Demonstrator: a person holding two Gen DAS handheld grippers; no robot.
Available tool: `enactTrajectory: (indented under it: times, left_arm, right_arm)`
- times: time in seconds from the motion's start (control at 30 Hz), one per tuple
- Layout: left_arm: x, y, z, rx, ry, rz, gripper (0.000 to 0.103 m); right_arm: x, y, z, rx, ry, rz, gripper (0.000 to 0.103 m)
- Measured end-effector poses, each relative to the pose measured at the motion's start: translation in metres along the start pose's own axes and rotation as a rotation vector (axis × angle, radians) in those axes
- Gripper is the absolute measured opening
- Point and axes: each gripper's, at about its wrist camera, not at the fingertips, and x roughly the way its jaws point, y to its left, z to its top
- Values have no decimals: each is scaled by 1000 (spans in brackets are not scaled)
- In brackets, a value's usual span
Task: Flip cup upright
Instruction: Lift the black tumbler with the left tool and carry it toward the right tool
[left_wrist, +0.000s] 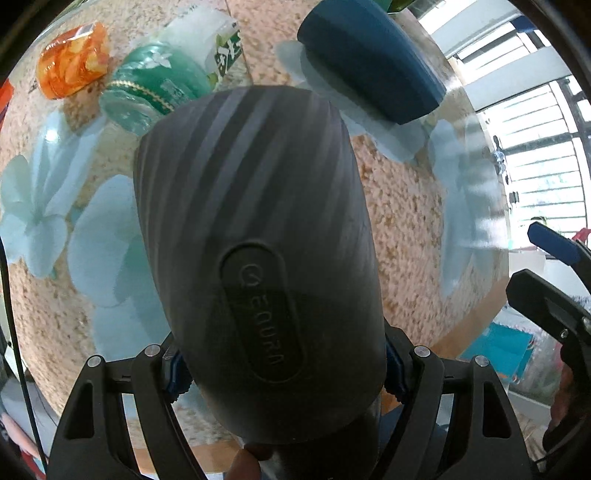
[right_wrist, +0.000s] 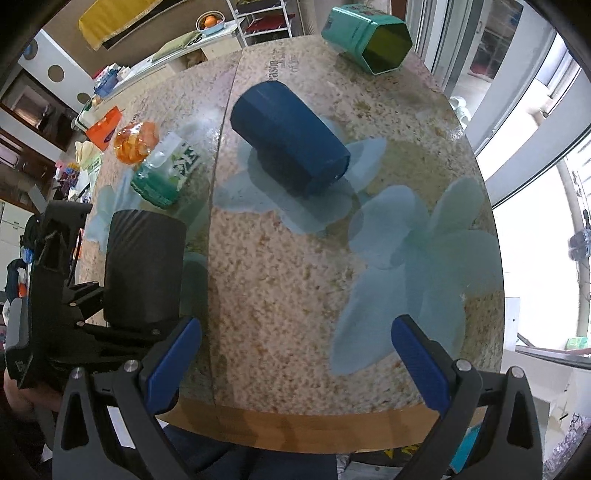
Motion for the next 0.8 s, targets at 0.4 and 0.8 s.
enactTrajectory:
  times: [0.4, 0.8]
  left_arm:
    - [26, -20, 6, -34, 5, 15, 82]
    - [37, -40, 13, 0, 7, 70, 85]
  right_arm:
    - [10, -8, 6, -19, 28, 5, 103]
    - [14, -15, 10, -13, 44, -4, 103]
